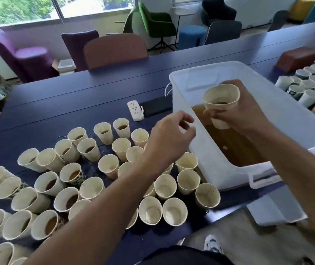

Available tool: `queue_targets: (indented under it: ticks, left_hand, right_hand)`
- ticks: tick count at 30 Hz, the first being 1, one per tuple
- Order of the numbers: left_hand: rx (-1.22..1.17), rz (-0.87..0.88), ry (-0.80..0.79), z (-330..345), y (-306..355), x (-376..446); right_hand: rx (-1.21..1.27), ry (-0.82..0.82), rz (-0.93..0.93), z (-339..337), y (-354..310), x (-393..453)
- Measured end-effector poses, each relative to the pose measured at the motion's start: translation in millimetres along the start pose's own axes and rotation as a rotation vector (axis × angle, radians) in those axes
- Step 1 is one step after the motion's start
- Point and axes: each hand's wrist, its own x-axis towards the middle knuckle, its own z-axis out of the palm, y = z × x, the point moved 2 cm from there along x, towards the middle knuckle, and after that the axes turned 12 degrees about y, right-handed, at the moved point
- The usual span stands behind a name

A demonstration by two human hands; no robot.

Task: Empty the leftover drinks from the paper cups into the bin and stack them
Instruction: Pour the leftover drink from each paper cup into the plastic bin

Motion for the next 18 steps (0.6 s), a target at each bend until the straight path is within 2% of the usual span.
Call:
queue_targets:
  ticks: [6,18]
  left_hand:
    - [0.116,0.168,-0.138,36,2,-17]
    - [0.205,0.242,-0.262,56,-11,-21]
  right_hand:
    - [-0.165,-0.06,0.023,-11,44,13]
    - [-0.291,-0.064,0.126,-10,80,9]
